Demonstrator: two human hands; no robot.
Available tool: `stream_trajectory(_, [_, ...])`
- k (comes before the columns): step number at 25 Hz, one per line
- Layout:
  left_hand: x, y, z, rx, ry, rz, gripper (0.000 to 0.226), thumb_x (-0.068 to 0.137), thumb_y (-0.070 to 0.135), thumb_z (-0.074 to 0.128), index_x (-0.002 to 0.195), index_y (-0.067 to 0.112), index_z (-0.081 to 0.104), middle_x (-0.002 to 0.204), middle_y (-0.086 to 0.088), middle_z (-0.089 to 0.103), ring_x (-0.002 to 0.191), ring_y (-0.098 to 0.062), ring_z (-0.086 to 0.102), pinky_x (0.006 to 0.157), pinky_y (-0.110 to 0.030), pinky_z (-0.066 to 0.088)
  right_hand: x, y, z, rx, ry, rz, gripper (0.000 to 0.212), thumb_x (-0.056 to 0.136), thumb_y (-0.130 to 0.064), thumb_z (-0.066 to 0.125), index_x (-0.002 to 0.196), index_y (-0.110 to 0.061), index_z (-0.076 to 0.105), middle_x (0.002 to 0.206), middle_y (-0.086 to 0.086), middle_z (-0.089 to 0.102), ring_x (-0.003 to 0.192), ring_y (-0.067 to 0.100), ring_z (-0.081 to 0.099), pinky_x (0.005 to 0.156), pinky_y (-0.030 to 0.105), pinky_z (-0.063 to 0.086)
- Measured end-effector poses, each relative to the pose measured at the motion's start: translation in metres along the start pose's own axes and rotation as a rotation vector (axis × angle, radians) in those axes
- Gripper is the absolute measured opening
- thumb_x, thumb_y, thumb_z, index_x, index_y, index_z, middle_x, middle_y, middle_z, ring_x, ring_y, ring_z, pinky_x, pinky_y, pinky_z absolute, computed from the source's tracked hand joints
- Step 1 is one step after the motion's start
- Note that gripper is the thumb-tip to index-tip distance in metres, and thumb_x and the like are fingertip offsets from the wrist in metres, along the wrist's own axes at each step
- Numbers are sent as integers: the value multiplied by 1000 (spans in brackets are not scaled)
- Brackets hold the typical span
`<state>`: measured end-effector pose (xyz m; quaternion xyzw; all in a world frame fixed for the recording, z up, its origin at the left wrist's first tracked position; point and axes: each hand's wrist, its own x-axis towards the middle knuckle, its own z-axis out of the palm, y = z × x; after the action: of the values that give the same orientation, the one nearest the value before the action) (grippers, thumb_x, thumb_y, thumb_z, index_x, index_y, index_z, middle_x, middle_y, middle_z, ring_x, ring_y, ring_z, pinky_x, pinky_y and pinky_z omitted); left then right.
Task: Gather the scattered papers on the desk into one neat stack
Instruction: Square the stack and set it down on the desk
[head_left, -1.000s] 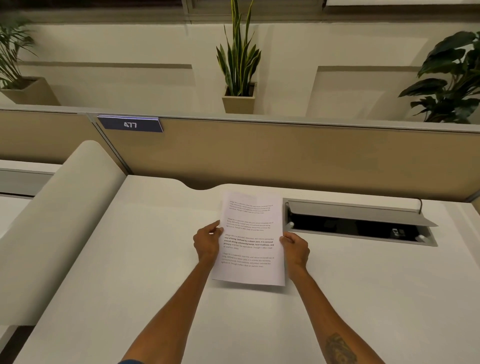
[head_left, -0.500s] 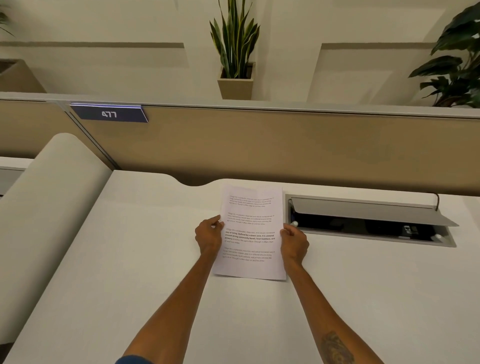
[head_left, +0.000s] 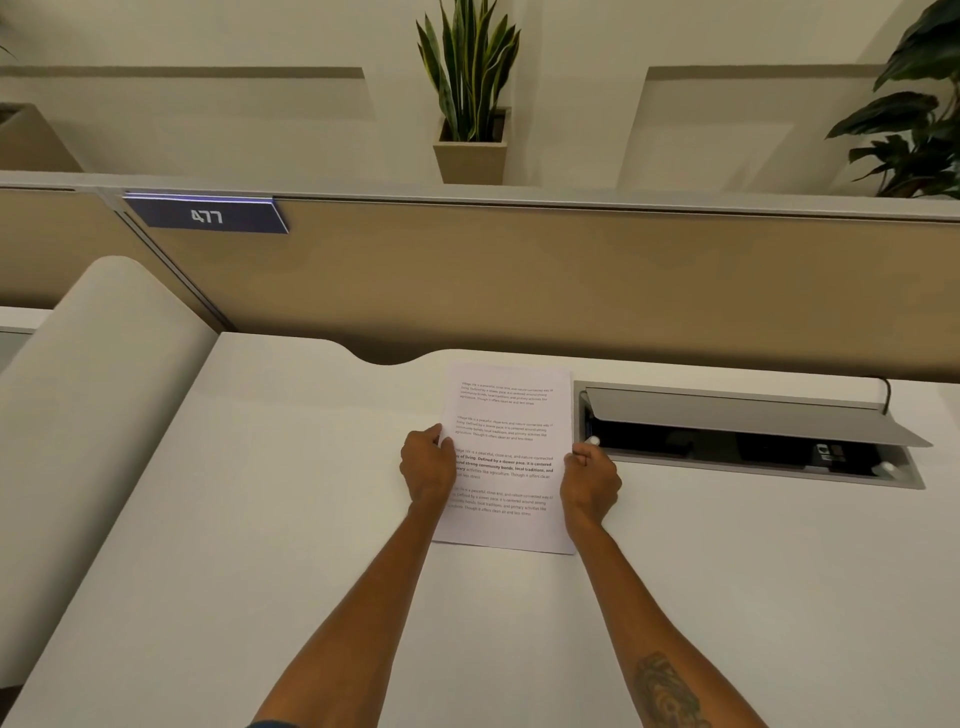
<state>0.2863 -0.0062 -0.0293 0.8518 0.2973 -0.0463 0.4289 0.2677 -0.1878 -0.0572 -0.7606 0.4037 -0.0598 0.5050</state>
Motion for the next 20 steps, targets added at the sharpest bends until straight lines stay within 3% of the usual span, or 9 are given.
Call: stream_trajectory(20, [-4, -7, 1, 8, 2, -11, 46, 100, 14, 61, 144, 5, 55, 146, -14, 58, 132, -33, 59, 114, -41, 43, -3, -5, 0, -26, -54, 48, 20, 93, -8, 51, 100, -4, 69, 106, 14, 70, 98, 32, 64, 78, 30, 45])
